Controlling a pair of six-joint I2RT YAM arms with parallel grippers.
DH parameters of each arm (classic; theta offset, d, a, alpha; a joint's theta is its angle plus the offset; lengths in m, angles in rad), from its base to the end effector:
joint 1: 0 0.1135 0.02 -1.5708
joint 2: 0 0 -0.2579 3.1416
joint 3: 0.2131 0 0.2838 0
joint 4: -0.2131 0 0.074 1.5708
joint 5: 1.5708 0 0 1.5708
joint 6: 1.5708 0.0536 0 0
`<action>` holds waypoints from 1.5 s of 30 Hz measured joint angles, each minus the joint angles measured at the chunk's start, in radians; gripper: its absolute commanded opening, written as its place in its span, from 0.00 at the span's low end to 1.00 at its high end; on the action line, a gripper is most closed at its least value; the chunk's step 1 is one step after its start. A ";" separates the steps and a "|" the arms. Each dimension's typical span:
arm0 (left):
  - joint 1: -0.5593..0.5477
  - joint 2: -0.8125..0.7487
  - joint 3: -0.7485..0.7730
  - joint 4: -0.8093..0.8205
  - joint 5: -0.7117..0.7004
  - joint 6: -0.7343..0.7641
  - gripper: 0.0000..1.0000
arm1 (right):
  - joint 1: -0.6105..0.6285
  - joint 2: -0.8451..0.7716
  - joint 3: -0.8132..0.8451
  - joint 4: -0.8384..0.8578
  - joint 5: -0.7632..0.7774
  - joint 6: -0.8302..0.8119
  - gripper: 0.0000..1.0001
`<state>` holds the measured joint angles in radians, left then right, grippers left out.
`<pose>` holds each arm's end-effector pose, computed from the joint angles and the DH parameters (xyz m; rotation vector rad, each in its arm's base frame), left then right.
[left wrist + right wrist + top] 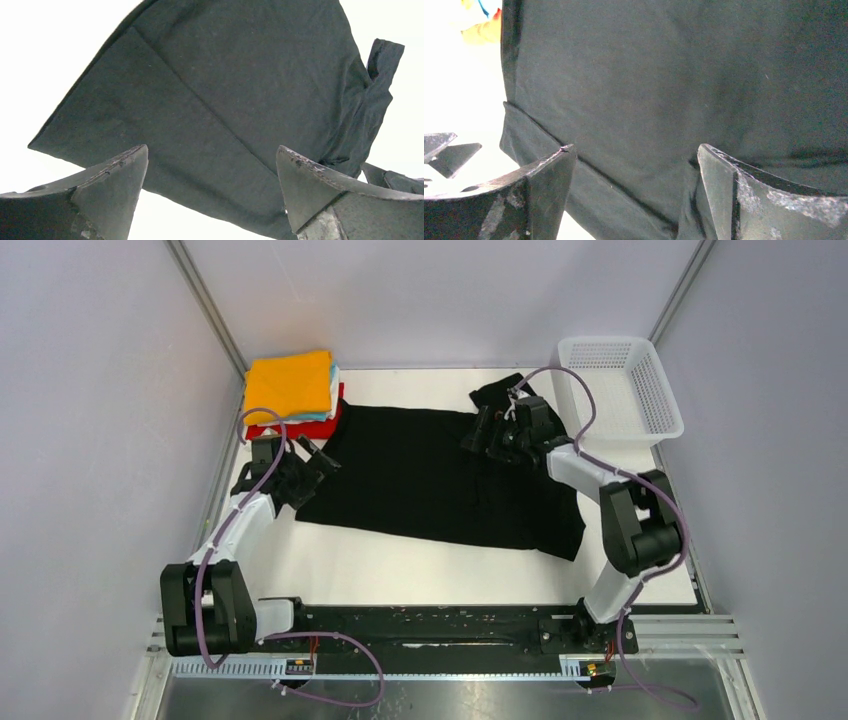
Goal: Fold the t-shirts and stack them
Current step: Grab the side of the flattened tshirt furthest away from the robot with both arms
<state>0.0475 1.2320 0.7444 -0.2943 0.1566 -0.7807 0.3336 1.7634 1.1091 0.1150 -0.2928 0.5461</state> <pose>0.2976 0.0058 0.1904 -0.8958 2.2335 -0.5350 0.4046 0.1566 0.1811 0.0502 2.1970 0.8208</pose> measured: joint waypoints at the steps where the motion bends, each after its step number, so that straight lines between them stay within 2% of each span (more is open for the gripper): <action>1: -0.003 0.011 0.006 0.003 0.007 0.002 0.99 | 0.000 -0.025 -0.021 -0.005 0.010 -0.003 1.00; 5: -0.044 0.089 0.041 0.034 0.040 0.002 0.99 | 0.000 -0.168 -0.142 -0.026 0.040 -0.010 0.99; 9: -0.098 0.231 0.095 0.106 0.110 -0.007 0.99 | 0.002 -0.271 -0.298 0.021 -0.015 0.028 1.00; 15: -0.145 0.446 0.137 0.179 0.176 -0.042 0.99 | 0.042 -0.248 -0.423 0.053 -0.052 0.085 0.99; 21: -0.148 0.437 0.111 0.229 0.187 -0.058 0.99 | 0.053 -0.249 -0.487 0.081 -0.037 0.132 0.99; 25: -0.163 0.339 0.002 0.243 0.176 -0.066 0.99 | 0.053 -0.327 -0.539 0.037 -0.011 0.137 0.99; 29: -0.191 0.177 -0.151 0.235 0.171 -0.088 0.99 | 0.053 -0.463 -0.610 -0.076 0.011 0.140 0.99; 34: -0.205 -0.050 -0.293 0.135 0.136 -0.112 0.99 | 0.054 -0.616 -0.664 -0.241 0.020 0.131 1.00; 40: -0.214 -0.282 -0.385 -0.014 0.075 -0.136 0.99 | 0.094 -0.761 -0.713 -0.391 0.018 0.130 0.99; 45: -0.218 -0.346 -0.412 -0.042 0.070 -0.156 0.99 | 0.123 -0.836 -0.734 -0.466 0.018 0.133 1.00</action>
<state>-0.1707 0.8864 0.3325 -0.3367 0.2268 -0.9367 0.4564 0.9272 0.3748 -0.3511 -0.2749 0.6788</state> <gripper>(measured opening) 0.989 0.993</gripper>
